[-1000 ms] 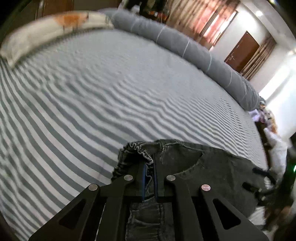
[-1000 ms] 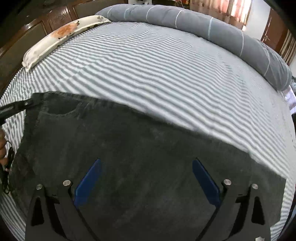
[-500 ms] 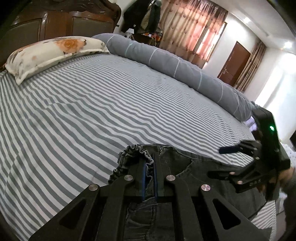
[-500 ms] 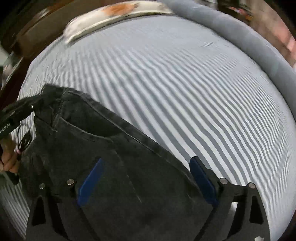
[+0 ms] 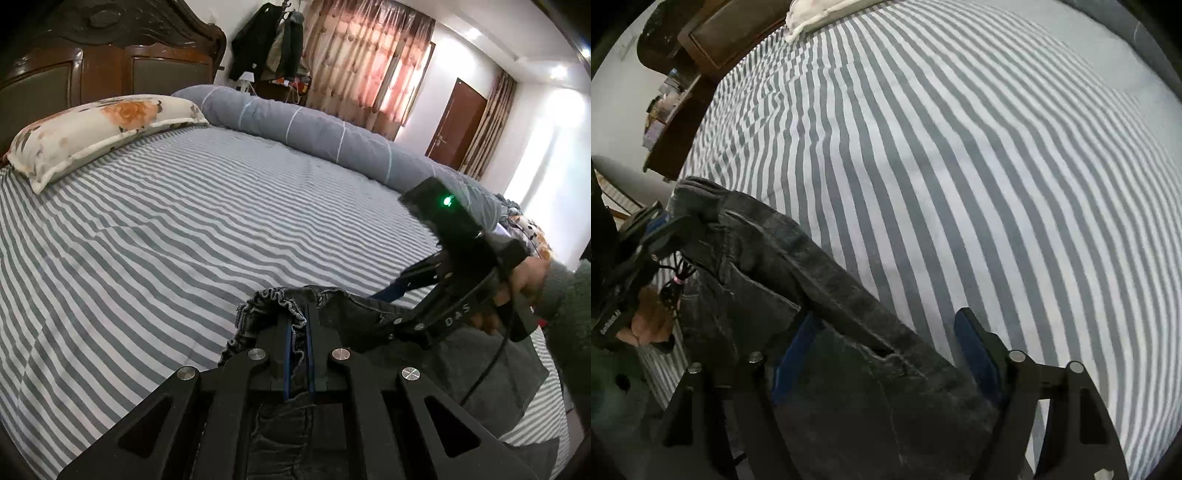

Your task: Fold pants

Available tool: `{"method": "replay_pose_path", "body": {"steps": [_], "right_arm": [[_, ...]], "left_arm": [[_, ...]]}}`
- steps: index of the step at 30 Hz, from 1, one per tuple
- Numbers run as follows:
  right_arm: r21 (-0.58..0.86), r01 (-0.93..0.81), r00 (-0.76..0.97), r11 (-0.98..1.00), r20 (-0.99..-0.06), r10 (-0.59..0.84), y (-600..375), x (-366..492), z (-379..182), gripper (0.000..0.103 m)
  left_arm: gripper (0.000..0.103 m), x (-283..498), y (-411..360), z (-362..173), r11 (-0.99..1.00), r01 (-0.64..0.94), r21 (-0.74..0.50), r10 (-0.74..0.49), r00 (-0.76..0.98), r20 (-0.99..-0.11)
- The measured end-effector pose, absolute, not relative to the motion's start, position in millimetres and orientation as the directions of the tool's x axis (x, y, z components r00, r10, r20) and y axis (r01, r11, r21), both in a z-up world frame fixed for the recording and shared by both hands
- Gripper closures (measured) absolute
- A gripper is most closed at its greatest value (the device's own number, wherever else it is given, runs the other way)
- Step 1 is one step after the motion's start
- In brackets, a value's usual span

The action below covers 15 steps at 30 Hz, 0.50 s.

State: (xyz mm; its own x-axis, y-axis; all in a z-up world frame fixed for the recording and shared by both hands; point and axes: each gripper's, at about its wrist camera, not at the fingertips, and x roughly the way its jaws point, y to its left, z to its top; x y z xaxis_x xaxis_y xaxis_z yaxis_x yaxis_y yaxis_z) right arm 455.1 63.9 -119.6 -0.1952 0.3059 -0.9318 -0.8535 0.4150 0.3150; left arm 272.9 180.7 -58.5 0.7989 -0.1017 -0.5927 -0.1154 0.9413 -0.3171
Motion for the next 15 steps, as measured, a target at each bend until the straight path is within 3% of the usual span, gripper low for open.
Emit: {"method": "replay_pose_path", "body": {"steps": [1, 3, 5, 15], "right_arm": [[0.33, -0.853, -0.213, 0.405, -0.927, 0.308, 59, 455, -121, 0.043], [0.32, -0.862, -0.211, 0.392, -0.931, 0.296, 48, 453, -121, 0.068], [0.291, -0.87, -0.18, 0.398, -0.939, 0.294, 26, 453, -118, 0.079], [0.162, -0.72, -0.005, 0.675, -0.974, 0.228, -121, 477, -116, 0.076]], "left_arm": [[0.097, 272, 182, -58, 0.935, -0.115, -0.335, -0.113, 0.798, -0.592], [0.097, 270, 187, -58, 0.917, -0.108, -0.384, -0.148, 0.802, -0.579], [0.097, 271, 187, -59, 0.921, -0.106, -0.374, -0.142, 0.804, -0.577], [0.097, 271, 189, -59, 0.922, -0.142, -0.36, -0.106, 0.802, -0.588]]}}
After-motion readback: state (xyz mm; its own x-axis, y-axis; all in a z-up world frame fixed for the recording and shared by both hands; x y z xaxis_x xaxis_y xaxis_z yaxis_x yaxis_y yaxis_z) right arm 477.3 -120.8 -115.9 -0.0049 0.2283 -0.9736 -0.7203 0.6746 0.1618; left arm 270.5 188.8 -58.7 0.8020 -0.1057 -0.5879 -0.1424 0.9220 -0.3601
